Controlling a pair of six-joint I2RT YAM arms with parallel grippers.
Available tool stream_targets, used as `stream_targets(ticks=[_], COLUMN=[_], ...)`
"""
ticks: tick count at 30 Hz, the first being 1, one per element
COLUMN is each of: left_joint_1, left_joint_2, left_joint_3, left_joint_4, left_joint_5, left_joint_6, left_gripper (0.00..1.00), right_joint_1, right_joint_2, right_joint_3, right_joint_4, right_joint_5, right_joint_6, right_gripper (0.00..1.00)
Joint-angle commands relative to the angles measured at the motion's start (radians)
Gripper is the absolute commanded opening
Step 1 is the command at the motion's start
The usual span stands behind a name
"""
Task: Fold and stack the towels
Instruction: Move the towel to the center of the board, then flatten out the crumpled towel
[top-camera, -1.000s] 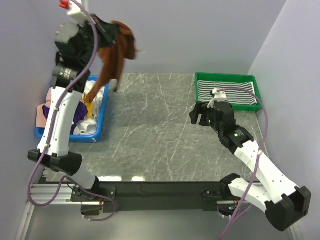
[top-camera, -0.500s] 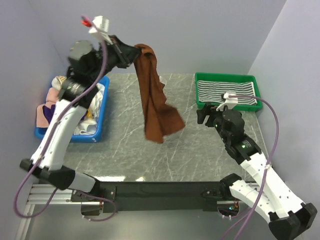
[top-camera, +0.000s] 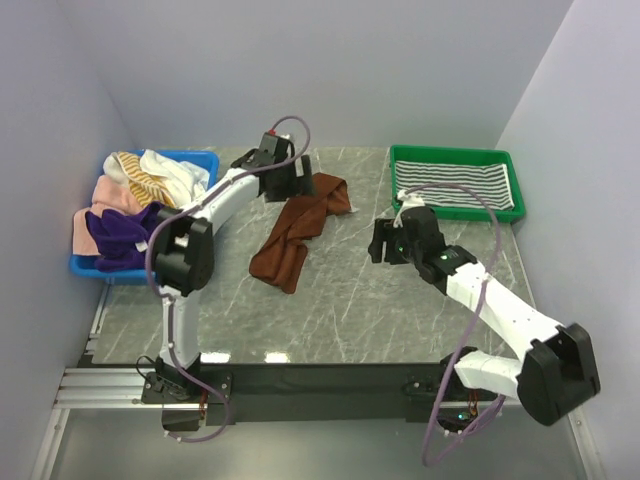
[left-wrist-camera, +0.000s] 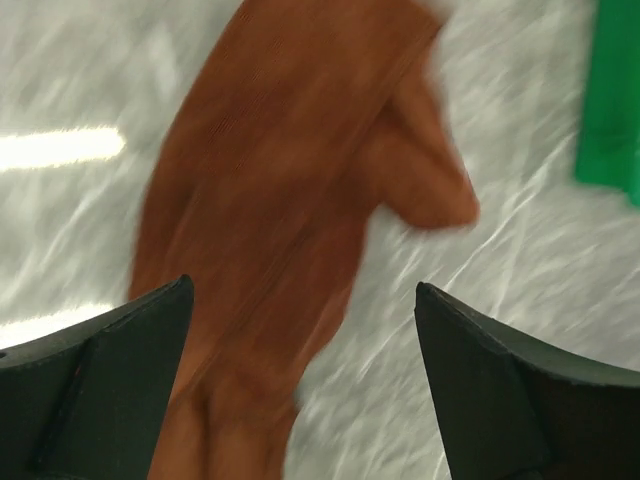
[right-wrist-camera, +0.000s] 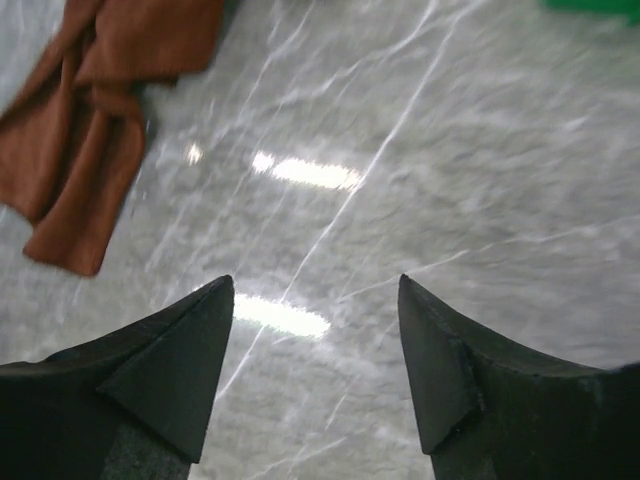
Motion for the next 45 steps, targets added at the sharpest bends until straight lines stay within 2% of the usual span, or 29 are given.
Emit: stream_targets(ticks=[1,2,7,11,14,21,25,33,38,41,42,45], left_joint_1=[-0.002,-0.001,-0.002,-0.002,0.001,0.005,0.018,0.018,0.018,0.016,0.018,0.016], left_joint_2=[-0.307,-0.337,-0.510,-0.578,-0.578,-0.556,-0.523,-0.477,-0.480,-0.484,-0.489,-0.507], left_joint_3=[-0.077,-0.146,-0.420,-0.656,-0.744,-0.820,-0.827,-0.858,-0.858,-0.858,-0.857,-0.855], left_joint_4=[0.027,0.010,-0.023,0.008,0.029,0.066,0.072,0.094,0.086,0.080,0.079,0.068], left_joint_5=[-0.121,-0.186,-0.228,-0.245,-0.267,-0.320,-0.304,-0.296,-0.313,-0.314,-0.314,-0.310], left_joint_6=[0.023,0.022,-0.032,-0.058,-0.087,-0.153,-0.159,-0.173,-0.177,-0.176,-0.177,-0.173], left_gripper=[0.96,0.95,0.86,0.70,0.68,0.63,0.61,0.44,0.39,0.24,0.13,0.04], right_joint_1=[0.021,0.036,0.103,0.182,0.237,0.297,0.307,0.343,0.357,0.378,0.383,0.412], right_joint_2=[0.052,0.088,0.174,0.256,0.308,0.369,0.412,0.501,0.541,0.576,0.589,0.630], right_joint_3=[0.030,0.044,0.082,0.107,0.127,0.154,0.170,0.223,0.255,0.291,0.304,0.349], right_joint_4=[0.037,0.039,0.065,0.108,0.124,0.148,0.172,0.203,0.198,0.188,0.178,0.151], right_joint_5=[-0.124,-0.134,-0.149,-0.149,-0.131,-0.125,-0.137,-0.145,-0.138,-0.128,-0.123,-0.085], right_joint_6=[0.016,0.018,0.036,0.072,0.092,0.113,0.150,0.168,0.176,0.167,0.156,0.127], right_gripper=[0.70,0.69,0.65,0.58,0.57,0.56,0.56,0.55,0.55,0.55,0.55,0.55])
